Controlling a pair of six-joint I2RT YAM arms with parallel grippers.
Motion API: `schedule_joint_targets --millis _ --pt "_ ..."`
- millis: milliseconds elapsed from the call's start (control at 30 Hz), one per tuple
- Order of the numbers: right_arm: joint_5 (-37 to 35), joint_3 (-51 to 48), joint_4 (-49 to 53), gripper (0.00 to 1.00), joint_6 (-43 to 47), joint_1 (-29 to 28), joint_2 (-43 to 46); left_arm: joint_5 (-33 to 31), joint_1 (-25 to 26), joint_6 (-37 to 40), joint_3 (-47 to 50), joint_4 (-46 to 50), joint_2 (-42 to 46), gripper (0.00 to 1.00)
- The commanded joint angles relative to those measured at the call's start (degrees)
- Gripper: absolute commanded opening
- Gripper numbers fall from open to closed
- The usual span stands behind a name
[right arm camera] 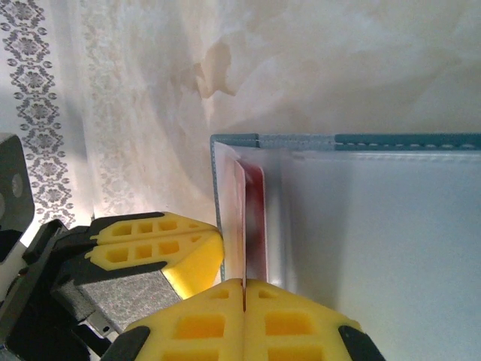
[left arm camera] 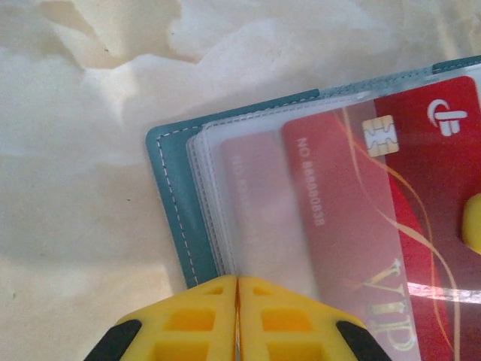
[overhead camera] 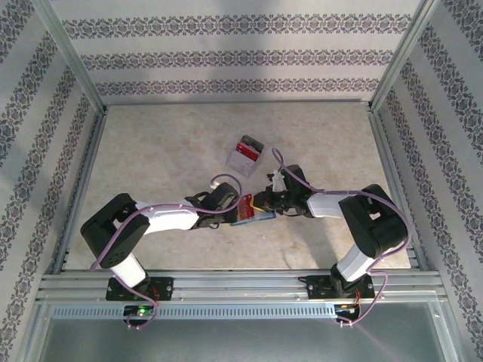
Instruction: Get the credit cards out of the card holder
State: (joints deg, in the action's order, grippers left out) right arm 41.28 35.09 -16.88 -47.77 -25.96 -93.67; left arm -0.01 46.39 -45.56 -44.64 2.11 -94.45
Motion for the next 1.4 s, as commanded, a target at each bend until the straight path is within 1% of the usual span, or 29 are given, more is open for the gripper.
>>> schedule_joint_targets --millis 0,167,267,433,533,633,733,967,1033,1100,1200,1367 --pt "-1.8 0.48 4.23 0.0 3.33 0.79 2.13 0.46 -0.91 -0.64 1.45 5.01 -0.49 0.09" --pt "-4.3 1.38 10.03 0.0 6.21 1.24 3.81 -0.05 -1.47 -0.1 1.62 5.88 0.62 0.1" --pt "-5.6 1.82 12.86 0.0 7.7 1.65 5.56 -0.34 -1.65 0.44 1.55 6.31 1.74 0.16" --pt "-7.76 3.33 19.02 0.0 10.6 2.22 9.34 -0.43 -1.74 1.61 0.4 7.67 4.36 0.33" --pt "-8.34 4.06 21.29 0.0 11.53 2.42 11.56 -0.25 -1.81 2.31 -0.55 8.47 6.53 0.39" --pt "-8.41 4.45 22.16 0.0 11.82 2.58 13.11 -0.26 -2.08 2.8 -0.98 8.72 8.99 0.47" --pt "-7.75 4.72 22.07 0.0 11.91 2.58 14.07 0.37 -2.85 2.93 -0.68 8.03 11.52 0.59" --pt "-5.18 5.81 20.66 0.0 12.5 2.47 15.61 3.55 -6.01 2.58 3.01 3.17 17.75 0.8" --pt "-4.81 6.82 21.19 0.0 13.49 2.42 15.97 3.56 -7.09 2.69 3.74 3.11 19.29 0.88" --pt "-4.93 8.34 22.54 0.0 15.25 2.4 16.08 3.16 -8.16 2.59 4.75 2.91 21.08 1.0" --pt "-6.94 12.47 27.71 0.0 19.65 2.32 15.43 2.27 -9.76 2.41 6.51 2.65 23.89 0.99" --pt "-11.38 21.31 36.71 0.0 27.89 2.31 11.88 -0.09 -11.23 2.88 8.44 3.41 28.29 0.99"
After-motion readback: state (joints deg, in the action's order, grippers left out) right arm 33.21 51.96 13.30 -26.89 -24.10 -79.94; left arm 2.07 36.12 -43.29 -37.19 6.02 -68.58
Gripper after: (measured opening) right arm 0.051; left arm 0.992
